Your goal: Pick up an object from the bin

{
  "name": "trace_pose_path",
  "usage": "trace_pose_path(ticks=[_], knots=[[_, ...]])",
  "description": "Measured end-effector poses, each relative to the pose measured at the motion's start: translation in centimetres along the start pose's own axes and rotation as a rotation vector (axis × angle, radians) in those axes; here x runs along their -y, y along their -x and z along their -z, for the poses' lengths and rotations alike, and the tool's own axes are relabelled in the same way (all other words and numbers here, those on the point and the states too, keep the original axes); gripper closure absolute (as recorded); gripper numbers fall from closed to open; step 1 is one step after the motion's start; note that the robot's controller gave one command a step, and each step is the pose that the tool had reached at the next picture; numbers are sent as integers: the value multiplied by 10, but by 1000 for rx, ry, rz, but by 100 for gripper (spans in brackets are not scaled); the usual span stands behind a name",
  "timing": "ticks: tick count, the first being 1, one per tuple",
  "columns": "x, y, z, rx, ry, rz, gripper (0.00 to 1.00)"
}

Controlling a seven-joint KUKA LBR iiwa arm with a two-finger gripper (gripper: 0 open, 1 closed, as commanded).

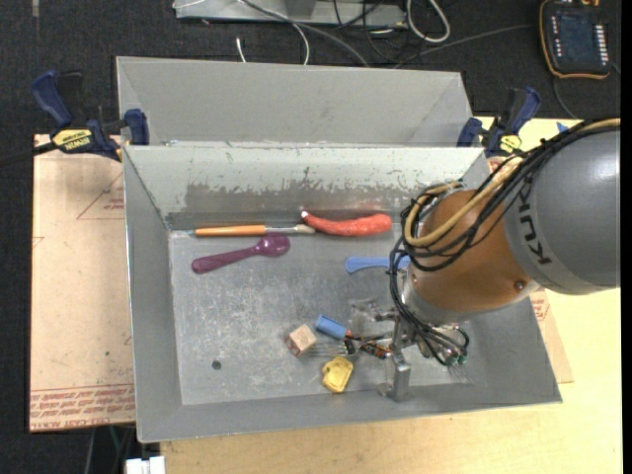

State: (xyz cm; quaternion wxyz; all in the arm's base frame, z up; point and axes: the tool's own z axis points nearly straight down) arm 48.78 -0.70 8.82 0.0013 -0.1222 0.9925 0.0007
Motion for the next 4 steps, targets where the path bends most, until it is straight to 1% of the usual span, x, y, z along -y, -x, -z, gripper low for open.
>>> trace_pose_path(ticks=[1, 2, 3, 4], knots=[[4, -8, 50, 12, -3, 24, 0], [2, 5, -13, 25, -4, 25, 0], [27, 17, -18, 23, -7, 209, 0], [4, 7, -14, 23, -1, 59, 100]])
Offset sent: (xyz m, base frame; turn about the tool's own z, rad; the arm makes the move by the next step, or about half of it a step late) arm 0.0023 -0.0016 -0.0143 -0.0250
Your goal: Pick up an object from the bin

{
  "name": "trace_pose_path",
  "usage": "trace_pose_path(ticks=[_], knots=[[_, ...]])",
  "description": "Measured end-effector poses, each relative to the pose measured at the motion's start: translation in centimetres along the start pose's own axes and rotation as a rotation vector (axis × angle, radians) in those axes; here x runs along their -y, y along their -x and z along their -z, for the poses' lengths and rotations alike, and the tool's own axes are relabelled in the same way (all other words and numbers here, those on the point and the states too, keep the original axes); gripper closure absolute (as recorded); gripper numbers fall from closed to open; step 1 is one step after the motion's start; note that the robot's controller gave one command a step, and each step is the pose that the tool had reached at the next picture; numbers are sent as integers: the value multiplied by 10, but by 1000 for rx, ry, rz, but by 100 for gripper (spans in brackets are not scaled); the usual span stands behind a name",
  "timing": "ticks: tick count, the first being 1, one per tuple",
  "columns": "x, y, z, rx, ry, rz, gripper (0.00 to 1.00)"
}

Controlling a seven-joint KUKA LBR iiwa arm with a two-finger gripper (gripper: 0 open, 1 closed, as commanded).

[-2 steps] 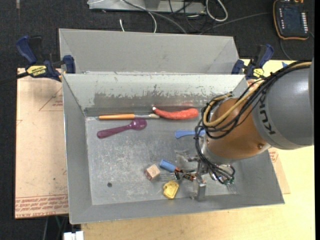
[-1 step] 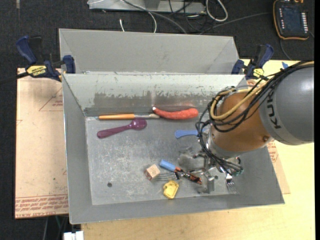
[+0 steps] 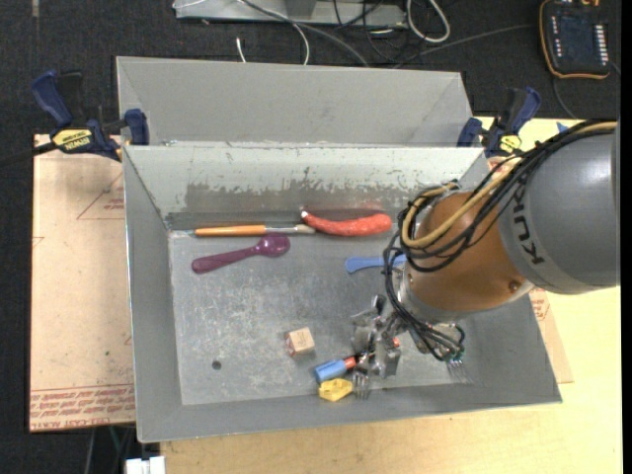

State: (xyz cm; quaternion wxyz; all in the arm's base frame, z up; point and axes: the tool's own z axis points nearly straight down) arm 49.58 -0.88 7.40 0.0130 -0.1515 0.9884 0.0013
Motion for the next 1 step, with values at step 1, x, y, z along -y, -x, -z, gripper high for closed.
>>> trace_pose_path(ticks=[1], knots=[[0, 0, 0, 0, 0, 0, 100]])
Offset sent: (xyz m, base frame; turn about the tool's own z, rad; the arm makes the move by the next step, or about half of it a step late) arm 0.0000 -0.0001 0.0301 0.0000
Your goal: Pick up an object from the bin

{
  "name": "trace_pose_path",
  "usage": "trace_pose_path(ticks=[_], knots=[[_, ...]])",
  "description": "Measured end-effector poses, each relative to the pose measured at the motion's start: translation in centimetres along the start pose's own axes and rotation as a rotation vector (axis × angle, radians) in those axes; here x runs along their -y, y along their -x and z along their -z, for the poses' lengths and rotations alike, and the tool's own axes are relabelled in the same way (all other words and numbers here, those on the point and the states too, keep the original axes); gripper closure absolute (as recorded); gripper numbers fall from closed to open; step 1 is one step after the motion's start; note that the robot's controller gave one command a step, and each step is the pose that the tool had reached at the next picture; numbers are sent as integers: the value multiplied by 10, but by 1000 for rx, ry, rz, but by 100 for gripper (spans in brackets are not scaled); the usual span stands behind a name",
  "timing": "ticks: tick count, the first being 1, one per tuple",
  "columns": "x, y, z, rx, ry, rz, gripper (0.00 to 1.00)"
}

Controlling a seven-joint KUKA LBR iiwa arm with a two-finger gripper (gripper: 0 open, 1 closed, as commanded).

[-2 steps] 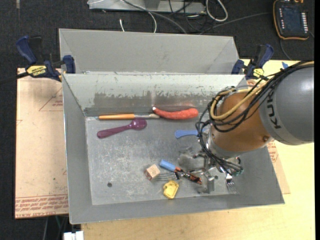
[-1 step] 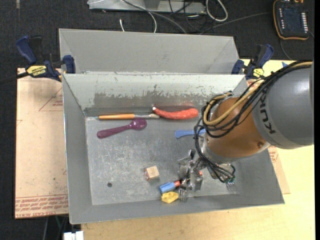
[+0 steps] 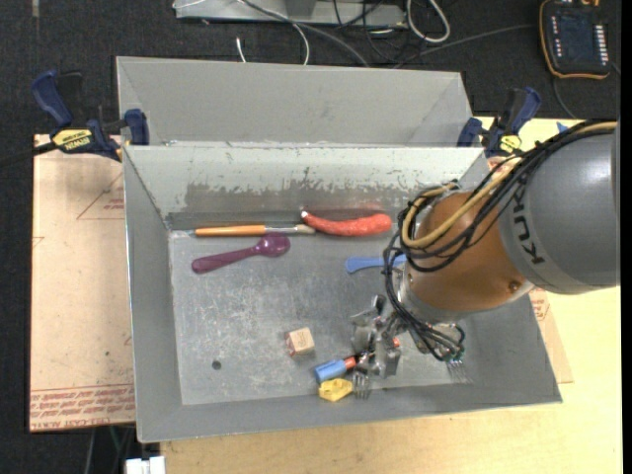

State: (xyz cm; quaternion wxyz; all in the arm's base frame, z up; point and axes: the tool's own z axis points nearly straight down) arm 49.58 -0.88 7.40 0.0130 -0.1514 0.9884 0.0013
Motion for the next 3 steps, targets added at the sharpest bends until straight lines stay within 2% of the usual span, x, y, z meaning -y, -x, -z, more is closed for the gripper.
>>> trace_pose_path(ticks=[1, 2, 3], knots=[[-1, -1, 10, -3, 1, 0, 100], [-2, -2, 39, -10, 4, -1, 100], [-1, 2, 72, 0, 1, -1, 100]])
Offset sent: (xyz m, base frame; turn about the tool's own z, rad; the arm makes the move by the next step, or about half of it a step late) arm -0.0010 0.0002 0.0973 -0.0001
